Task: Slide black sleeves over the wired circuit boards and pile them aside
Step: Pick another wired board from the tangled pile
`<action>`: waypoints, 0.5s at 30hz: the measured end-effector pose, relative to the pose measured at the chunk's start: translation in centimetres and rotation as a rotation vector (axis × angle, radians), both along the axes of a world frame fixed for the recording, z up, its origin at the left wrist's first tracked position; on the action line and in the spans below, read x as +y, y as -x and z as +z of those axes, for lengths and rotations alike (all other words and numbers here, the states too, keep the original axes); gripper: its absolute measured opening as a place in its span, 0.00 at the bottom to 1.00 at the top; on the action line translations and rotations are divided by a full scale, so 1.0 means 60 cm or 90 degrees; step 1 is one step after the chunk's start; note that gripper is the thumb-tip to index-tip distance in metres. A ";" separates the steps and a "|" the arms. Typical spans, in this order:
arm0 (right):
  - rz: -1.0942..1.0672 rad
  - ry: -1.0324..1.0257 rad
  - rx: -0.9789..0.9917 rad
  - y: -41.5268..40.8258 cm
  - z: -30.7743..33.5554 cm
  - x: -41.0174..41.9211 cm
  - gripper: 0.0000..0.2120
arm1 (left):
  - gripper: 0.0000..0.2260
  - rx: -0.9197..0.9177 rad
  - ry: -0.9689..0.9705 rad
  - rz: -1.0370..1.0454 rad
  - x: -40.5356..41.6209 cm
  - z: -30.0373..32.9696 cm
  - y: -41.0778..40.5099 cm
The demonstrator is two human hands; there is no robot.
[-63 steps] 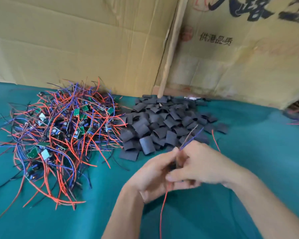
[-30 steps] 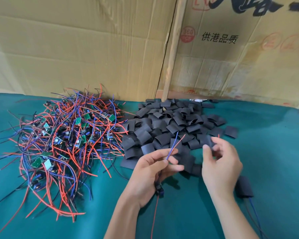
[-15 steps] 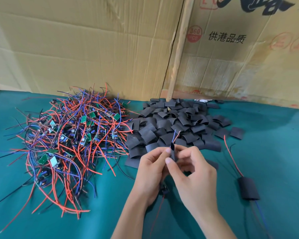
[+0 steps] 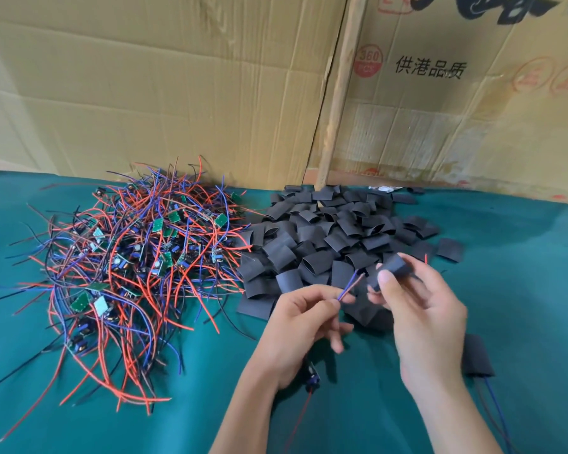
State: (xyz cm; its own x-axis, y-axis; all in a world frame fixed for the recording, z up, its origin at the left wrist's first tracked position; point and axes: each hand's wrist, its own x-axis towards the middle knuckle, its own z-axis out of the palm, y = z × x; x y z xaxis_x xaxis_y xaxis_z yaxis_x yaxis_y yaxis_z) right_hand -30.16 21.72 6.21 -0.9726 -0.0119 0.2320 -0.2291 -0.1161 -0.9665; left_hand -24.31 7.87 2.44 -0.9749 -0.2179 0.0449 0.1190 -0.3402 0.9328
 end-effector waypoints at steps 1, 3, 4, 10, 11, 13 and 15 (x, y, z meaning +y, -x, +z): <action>0.017 0.020 -0.006 0.001 -0.001 -0.001 0.13 | 0.09 0.003 0.007 -0.018 0.000 -0.001 0.000; 0.067 0.036 -0.005 -0.008 -0.005 -0.011 0.12 | 0.09 0.007 0.012 -0.030 0.000 -0.001 0.001; 0.091 0.049 -0.008 -0.012 -0.005 -0.016 0.11 | 0.10 0.009 0.012 -0.026 -0.001 -0.002 0.002; 0.076 0.180 -0.070 0.008 0.010 0.010 0.07 | 0.11 -0.015 0.020 0.018 0.000 -0.005 0.005; 0.088 0.152 -0.059 0.007 0.010 0.010 0.07 | 0.11 -0.014 0.028 0.019 0.001 -0.004 0.005; 0.125 0.063 -0.034 -0.003 0.003 -0.001 0.10 | 0.11 -0.017 0.043 0.022 0.001 -0.005 0.004; 0.135 0.006 -0.009 -0.011 -0.005 -0.009 0.12 | 0.11 -0.022 0.063 0.025 0.001 -0.008 0.005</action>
